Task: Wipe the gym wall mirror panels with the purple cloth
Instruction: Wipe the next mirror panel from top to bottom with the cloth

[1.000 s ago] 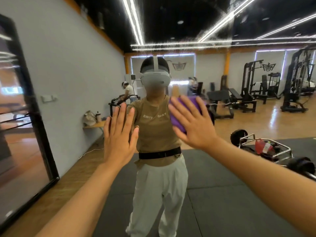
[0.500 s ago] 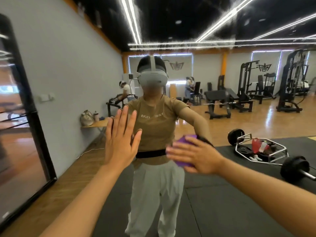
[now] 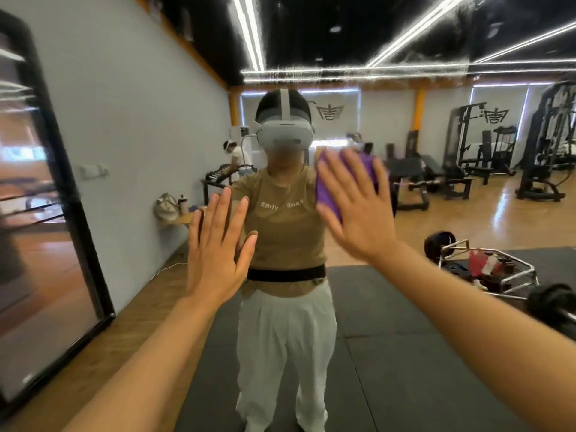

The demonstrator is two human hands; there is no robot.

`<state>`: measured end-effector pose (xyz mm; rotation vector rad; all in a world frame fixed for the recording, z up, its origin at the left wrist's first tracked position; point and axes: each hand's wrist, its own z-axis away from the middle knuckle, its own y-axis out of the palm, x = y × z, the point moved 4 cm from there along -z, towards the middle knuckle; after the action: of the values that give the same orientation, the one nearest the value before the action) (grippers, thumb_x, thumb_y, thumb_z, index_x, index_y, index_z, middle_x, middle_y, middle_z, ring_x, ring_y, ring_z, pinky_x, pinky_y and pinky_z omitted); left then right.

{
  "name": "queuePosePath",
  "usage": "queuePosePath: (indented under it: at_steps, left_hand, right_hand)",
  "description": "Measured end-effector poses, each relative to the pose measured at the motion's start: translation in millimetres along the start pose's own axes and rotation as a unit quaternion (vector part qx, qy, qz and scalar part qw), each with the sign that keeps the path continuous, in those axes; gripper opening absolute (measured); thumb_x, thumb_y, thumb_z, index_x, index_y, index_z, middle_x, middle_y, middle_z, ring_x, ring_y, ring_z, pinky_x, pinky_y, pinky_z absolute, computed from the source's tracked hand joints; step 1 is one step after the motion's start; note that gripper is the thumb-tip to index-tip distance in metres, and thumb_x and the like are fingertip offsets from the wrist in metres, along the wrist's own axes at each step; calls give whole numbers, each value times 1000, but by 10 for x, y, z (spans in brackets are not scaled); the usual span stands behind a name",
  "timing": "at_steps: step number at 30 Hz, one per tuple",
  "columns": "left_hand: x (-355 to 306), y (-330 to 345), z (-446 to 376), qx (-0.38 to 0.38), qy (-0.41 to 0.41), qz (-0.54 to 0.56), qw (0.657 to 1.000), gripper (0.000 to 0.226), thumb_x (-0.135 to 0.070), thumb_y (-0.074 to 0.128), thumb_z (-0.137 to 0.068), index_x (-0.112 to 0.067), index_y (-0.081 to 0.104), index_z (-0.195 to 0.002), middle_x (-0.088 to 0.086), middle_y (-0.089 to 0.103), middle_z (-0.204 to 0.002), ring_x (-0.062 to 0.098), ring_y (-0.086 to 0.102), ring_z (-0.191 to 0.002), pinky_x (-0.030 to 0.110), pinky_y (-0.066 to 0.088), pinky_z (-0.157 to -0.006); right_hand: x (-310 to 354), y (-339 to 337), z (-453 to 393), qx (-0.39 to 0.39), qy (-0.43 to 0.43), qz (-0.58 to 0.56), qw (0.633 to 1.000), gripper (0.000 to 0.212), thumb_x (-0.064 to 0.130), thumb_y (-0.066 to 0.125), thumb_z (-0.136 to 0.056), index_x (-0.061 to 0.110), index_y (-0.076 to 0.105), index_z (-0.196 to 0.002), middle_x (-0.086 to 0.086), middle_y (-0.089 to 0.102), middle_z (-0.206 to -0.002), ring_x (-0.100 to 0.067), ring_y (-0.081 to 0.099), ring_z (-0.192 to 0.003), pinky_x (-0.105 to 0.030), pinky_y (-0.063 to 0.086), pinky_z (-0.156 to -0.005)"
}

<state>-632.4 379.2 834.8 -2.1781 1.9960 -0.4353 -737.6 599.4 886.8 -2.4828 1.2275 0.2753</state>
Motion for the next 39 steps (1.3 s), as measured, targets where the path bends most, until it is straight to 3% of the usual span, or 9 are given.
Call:
queuePosePath:
  at_steps: [6, 13, 16, 21, 25, 27, 31, 34, 39]
  left_hand:
    - [64, -32, 81, -1, -10, 11, 1000, 62, -36, 42, -103, -16, 27, -159, 6, 10, -168, 21, 4, -156, 42, 1, -126]
    - [173, -75, 160, -1, 0, -2, 1000, 62, -37, 42, -103, -15, 26, -159, 5, 11, -168, 19, 3, -156, 40, -1, -126]
    - [171, -68, 162, -3, -8, 11, 1000, 62, -37, 42, -102, -15, 27, -159, 5, 10, -168, 19, 2, -156, 41, 1, -126]
    - [232, -81, 162, 1, -8, 14, 1000, 63, -38, 41, -103, -17, 24, -160, 5, 7, -169, 24, 7, -156, 44, 4, -126]
    - [442, -161, 223, -8, -51, 15, 999, 62, -38, 41, -103, -16, 27, -159, 9, 11, -168, 24, 6, -156, 43, 1, -126]
    - [545, -188, 271, -7, -50, 8, 999, 63, -38, 42, -102, -17, 26, -159, 9, 11, -168, 25, 8, -156, 42, -1, -126]
    - [653, -219, 316, -3, -32, -1, 999, 63, -37, 43, -102, -15, 27, -159, 11, 14, -168, 26, 11, -155, 42, 0, -126]
    - [682, -230, 321, 1, -23, -7, 1000, 63, -36, 43, -102, -15, 26, -159, 11, 15, -168, 25, 9, -156, 42, 3, -126]
    - [754, -265, 326, 17, 14, -21, 1000, 62, -37, 39, -104, -14, 24, -160, 10, 13, -168, 22, 5, -156, 41, 5, -126]
  right_hand:
    - [619, 362, 1533, 98, -175, 50, 978, 67, 49, 39, -103, 25, 19, -162, 5, 8, -170, -20, 11, -156, -47, 1, -126]
    - [358, 213, 1109, 144, -347, 41, 926, 61, 48, 33, -104, 28, 24, -160, 7, 21, -166, -17, 16, -155, -44, 2, -126]
    - [138, 46, 361, 116, -275, 17, 954, 60, 50, 29, -105, 27, 23, -160, 2, 19, -166, -20, 16, -155, -46, 3, -125]
    - [-211, -231, -1029, 16, -57, 23, 998, 63, 52, 30, -105, 19, 29, -159, -7, 26, -166, -26, 20, -154, -49, 10, -123]
    - [-95, -190, -1222, -49, 91, 13, 994, 62, 49, 29, -107, 15, 27, -160, -8, 25, -166, -27, 18, -154, -47, 4, -124]
    - [162, -107, -980, -66, 98, 0, 993, 62, 47, 32, -107, 13, 30, -158, -9, 28, -165, -30, 21, -153, -48, 4, -124]
    - [859, 193, 22, 30, -66, -5, 997, 63, 48, 38, -103, 20, 30, -159, -2, 24, -166, -27, 18, -155, -54, 9, -124]
    - [1267, 411, 853, 104, -211, 23, 972, 68, 48, 44, -99, 25, 27, -160, 3, 15, -168, -21, 12, -156, -48, 1, -126]
    - [1339, 515, 1170, 139, -327, 67, 932, 67, 49, 37, -101, 26, 20, -162, 6, 8, -169, -18, 6, -157, -46, -5, -126]
